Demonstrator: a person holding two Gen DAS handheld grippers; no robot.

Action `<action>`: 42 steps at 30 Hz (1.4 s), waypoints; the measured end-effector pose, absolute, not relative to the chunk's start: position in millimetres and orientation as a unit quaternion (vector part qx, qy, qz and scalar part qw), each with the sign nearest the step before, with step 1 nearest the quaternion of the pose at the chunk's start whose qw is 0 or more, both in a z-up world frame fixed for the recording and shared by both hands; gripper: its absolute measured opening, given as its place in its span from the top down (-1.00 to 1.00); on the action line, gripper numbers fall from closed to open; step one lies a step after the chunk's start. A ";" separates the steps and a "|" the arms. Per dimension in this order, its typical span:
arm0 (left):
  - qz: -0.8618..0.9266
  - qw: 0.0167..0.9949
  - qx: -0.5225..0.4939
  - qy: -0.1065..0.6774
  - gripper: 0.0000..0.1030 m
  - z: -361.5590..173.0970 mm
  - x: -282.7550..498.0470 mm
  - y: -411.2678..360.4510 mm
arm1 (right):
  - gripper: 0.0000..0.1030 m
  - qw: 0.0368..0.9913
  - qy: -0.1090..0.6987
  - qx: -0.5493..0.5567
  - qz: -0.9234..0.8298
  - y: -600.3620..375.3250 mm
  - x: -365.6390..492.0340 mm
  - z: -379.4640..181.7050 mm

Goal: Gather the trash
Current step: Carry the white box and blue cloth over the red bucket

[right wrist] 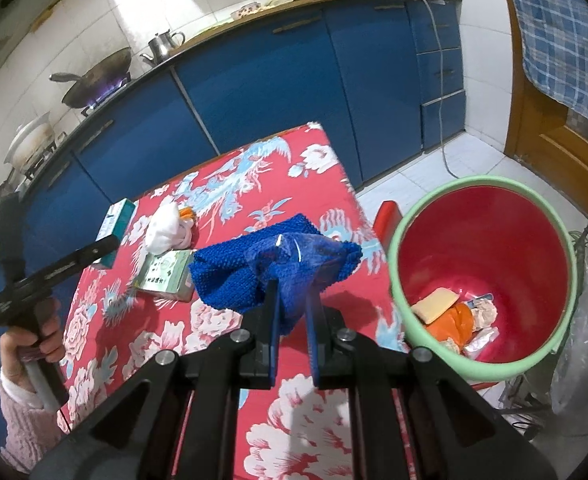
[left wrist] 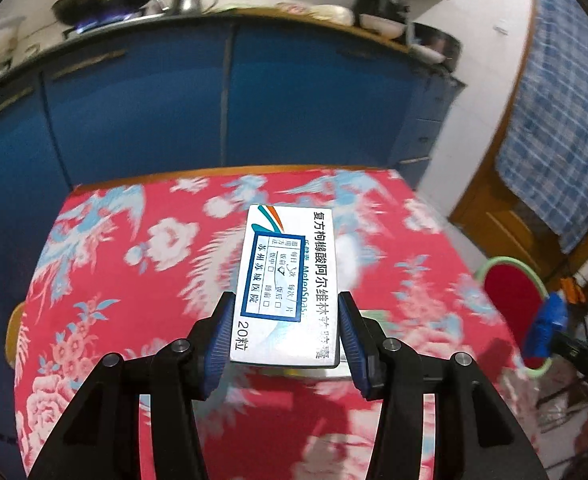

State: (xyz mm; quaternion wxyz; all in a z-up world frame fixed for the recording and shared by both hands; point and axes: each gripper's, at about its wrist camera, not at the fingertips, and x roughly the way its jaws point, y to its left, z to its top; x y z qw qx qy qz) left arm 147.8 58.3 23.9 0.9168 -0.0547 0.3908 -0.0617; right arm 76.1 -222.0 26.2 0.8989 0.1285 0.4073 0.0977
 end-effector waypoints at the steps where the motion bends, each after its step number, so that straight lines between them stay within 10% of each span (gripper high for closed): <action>1: -0.068 0.917 -0.053 0.390 0.00 26.8 145.9 53.2 | 0.73 0.900 0.406 0.129 0.094 -225.1 75.1 27.2; 42: -0.290 0.850 0.062 0.435 0.00 -7.2 141.0 -218.0 | 0.63 0.890 0.406 0.190 -0.089 -394.8 60.8 -20.8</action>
